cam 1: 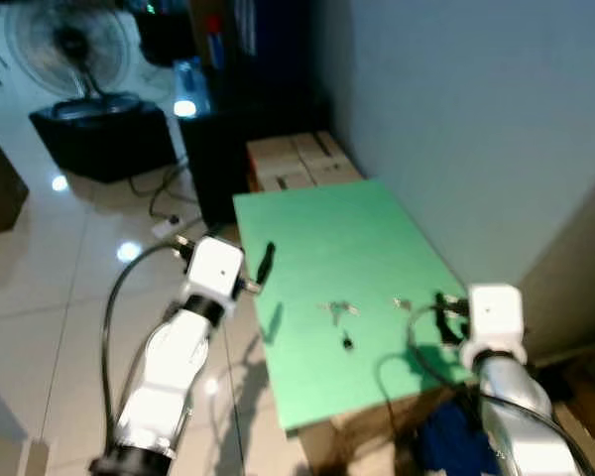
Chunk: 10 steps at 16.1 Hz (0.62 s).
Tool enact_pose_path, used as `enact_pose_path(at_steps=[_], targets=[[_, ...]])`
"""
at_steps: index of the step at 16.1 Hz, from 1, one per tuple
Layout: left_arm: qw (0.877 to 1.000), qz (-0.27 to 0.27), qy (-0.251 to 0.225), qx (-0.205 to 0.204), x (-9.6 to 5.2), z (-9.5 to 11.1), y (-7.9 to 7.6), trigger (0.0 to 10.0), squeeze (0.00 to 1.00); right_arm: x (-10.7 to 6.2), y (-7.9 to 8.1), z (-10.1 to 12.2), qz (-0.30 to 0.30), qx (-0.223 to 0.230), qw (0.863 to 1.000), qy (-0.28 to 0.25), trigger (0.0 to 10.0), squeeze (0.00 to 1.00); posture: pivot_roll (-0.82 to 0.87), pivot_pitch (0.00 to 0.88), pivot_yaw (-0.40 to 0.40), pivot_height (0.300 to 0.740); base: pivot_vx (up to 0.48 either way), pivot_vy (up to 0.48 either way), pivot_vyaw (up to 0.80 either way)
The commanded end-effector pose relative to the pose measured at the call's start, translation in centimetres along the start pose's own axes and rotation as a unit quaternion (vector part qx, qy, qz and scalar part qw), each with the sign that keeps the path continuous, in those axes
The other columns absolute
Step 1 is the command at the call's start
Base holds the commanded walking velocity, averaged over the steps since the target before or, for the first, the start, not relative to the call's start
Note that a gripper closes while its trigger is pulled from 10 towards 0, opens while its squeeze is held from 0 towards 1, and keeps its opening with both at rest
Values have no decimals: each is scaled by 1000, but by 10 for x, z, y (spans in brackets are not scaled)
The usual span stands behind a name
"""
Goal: Hang keys on a hook
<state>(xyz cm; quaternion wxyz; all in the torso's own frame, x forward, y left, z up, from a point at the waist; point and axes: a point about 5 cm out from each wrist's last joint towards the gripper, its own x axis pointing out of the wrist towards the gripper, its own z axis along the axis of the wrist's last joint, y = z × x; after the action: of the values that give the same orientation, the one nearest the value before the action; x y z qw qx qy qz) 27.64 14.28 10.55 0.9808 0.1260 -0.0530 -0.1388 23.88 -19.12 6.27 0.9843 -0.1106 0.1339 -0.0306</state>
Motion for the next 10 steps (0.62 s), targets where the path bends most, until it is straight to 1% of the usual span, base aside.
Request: enact_pose_path(at_steps=[1, 3, 4, 5, 6, 7, 8, 10], targets=[[1000, 14, 6, 1, -4, -2, 8, 10000, 0, 0, 12, 2, 33, -9, 999, -4, 10000, 0, -89, 17, 6, 740, 251, 0, 0], [1000, 17, 13, 2, -9, -5, 9, 10000, 0, 0, 22, 1, 81, -25, 996, -4, 10000, 0, -84, 21, 0, 740, 0, 0, 0], [1000, 14, 20, 6, -11, -7, 9, 10000, 0, 0, 26, 2, 101, -35, 994, -7, 10000, 0, -79, 22, -4, 740, 0, 0, 669], [999, 10, 29, 12, -14, -10, 9, 10000, 0, 1, 28, 3, 108, -37, 993, -12, 10000, 0, -79, 22, -4, 740, 0, 0, 675], [999, 3, 29, 19, -16, -10, 9, 10000, 0, 2, 23, 1, 86, -20, 996, -5, 10000, 0, -69, 25, -10, 740, 0, 0, 0], [999, -22, 30, 25, -17, -10, 4, 10000, 0, 2, 21, -1, 74, -8, 997, 2, 10000, 0, -67, 27, -8, 740, 0, 0, 0], [999, -33, 29, 29, -18, -10, 2, 10000, 0, 2, 20, -1, 72, -3, 997, 1, 10000, 0, -67, 31, -4, 740, 0, 0, 0], [998, -38, 31, 32, -17, -10, 1, 10000, 0, 1, 18, -1, 64, -3, 998, 0, 10000, 0, -68, 35, 5, 740, 0, 0, 0]])
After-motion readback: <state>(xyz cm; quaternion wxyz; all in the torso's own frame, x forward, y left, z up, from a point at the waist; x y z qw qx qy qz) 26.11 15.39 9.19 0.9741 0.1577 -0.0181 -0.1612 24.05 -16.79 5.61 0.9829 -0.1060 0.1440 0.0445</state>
